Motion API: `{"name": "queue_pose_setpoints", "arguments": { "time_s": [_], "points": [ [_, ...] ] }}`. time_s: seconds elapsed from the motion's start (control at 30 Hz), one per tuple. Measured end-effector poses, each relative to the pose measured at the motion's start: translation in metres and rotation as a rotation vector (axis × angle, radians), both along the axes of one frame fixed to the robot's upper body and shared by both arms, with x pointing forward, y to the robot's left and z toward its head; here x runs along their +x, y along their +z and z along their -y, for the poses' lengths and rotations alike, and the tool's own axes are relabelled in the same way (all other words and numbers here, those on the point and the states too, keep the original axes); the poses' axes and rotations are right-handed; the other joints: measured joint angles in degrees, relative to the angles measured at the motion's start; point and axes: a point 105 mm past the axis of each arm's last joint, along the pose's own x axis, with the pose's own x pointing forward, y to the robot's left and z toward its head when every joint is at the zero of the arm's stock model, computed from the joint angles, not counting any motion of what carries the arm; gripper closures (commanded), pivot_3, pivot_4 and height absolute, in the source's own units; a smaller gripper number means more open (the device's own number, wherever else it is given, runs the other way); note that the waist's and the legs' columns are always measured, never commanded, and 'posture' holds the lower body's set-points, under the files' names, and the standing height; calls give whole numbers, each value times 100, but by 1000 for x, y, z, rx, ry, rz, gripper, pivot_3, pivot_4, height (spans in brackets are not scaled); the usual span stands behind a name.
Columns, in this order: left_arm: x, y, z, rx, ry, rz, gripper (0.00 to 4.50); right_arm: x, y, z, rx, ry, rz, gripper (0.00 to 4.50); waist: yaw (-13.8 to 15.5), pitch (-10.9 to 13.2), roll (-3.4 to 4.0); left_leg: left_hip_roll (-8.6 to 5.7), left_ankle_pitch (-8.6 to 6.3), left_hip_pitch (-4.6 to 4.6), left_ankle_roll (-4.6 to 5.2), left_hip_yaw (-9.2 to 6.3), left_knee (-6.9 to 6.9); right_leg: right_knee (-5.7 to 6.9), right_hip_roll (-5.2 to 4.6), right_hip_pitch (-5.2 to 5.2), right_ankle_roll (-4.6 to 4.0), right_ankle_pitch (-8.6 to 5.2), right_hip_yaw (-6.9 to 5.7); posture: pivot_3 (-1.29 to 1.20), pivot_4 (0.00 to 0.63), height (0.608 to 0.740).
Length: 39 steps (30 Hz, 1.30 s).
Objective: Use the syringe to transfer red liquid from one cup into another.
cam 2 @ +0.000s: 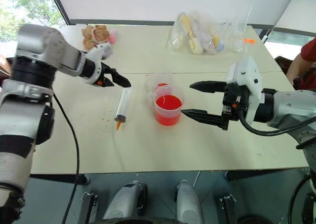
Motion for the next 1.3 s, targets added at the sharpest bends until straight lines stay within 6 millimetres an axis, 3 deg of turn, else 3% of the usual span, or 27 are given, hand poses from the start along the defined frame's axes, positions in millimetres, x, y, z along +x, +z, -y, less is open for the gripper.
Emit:
{"name": "queue_pose_setpoints", "arguments": {
  "time_s": [0.2,0.37,0.47,0.67,0.7,0.97,1.07,1.13,1.2,1.3],
  "points": [
    [11,-22,0,69,10,-16,52,-2,-15,2,4,-57,-28,742,6,0,0,3,0,-3,0,-2,5,4,-2,-2,-2,-1,1,0,150,737],
    [14,-51,16,55,-17,-59,52,-2,-23,4,28,-101,-36,742,68,0,0,2,0,-4,0,-5,10,3,-5,-2,-1,0,4,0,150,737],
    [19,-54,20,40,-8,-35,52,-2,-24,6,43,-120,-31,742,117,-4,6,2,0,10,0,-3,10,4,-6,10,-1,0,5,0,150,737],
    [23,-59,20,37,22,-17,2834,-3,-26,6,47,-125,-37,742,126,-5,5,2,0,20,0,-5,21,3,-7,26,0,0,5,0,150,737],
    [23,-60,22,37,19,-19,3048,-3,-26,6,48,-125,-37,742,123,-5,5,2,0,20,0,-5,22,3,-7,27,0,0,5,0,150,737],
    [13,-58,18,-91,21,-80,3079,-3,-32,9,42,-148,-54,742,98,-4,4,1,0,21,0,-1,17,9,-7,23,1,1,5,0,150,737],
    [15,-33,5,-257,1,-2,3079,-1,-34,13,70,-188,-68,742,66,4,-2,7,1,1,-3,-6,15,20,-5,-6,-2,3,6,0,150,737],
    [22,18,6,-395,-66,232,3079,0,-24,16,106,-213,-41,742,96,5,-1,8,2,-5,-6,-11,17,19,-9,-10,-4,4,6,0,150,737],
    [17,80,7,-465,-171,558,3079,2,-12,23,129,-251,8,742,113,4,0,2,2,-8,-9,-10,15,12,-24,-10,-4,5,6,0,150,737],
    [-3,124,8,-523,-266,805,3079,10,1,32,157,-307,62,742,117,-5,13,-8,1,2,-9,-2,12,8,-33,-1,-4,5,11,0,150,737]
  ]
}}
